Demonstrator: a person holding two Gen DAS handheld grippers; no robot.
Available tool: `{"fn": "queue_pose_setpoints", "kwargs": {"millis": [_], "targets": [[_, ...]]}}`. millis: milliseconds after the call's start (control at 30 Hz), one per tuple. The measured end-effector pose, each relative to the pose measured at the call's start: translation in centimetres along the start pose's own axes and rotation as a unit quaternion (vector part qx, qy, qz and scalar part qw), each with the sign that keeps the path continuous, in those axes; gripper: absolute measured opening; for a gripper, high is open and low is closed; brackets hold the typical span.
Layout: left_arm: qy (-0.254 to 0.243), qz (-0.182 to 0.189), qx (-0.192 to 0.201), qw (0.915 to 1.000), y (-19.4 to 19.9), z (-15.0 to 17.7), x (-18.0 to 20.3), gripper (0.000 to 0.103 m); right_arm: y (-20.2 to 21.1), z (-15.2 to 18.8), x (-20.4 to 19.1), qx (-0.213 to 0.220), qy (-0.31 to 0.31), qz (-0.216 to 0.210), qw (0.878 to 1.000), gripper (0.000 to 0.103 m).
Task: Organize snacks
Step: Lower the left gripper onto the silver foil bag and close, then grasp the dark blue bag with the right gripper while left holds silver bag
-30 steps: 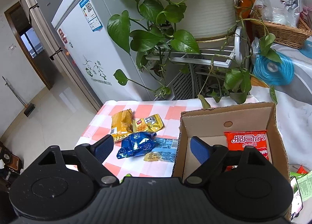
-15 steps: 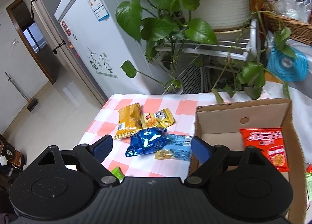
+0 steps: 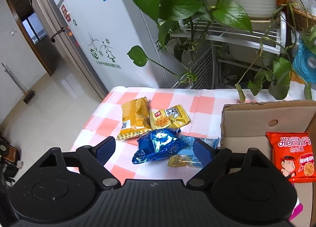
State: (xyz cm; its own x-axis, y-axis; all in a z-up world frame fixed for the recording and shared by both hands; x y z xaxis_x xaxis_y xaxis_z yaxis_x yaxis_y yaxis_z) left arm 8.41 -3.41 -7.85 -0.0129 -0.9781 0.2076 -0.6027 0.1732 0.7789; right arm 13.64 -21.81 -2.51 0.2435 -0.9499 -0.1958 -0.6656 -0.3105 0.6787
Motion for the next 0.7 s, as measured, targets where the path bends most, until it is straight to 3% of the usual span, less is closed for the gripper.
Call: {"fn": "queue_pose_setpoints", "kwargs": {"millis": [167,400,700], "targets": [[0.046,0.011,-0.008,0.9988,0.2,0.5,-0.7,0.085,-2.1,-0.1,-0.7,-0.006,0.041,0.025,0.999,0.078],[0.122,0.039,-0.037,0.9911,0.1,0.6,-0.7,0.087,-4.8,-0.3,-0.6,-0.006,0.060,0.047,0.997,0.080],[0.122,0.030,-0.046,0.9910,-0.9,1.1,-0.1,0.089,-8.1,0.5,-1.4,-0.036,0.095,0.051,0.994,0.087]]}}
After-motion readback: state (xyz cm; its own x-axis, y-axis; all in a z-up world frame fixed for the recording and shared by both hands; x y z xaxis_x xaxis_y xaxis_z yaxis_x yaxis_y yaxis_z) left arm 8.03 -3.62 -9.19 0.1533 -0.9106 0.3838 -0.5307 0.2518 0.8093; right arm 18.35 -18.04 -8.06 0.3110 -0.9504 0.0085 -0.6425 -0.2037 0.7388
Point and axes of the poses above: each gripper's, at about its wrist camera, not at the fingertips, and y roughly against the way its jaws point, x to its right, z to its underside, the point moved 6 cm from there along -y, roughly the way its jaws point, and after that the axes turned 11 degrees about y, right-handed, at the moved point
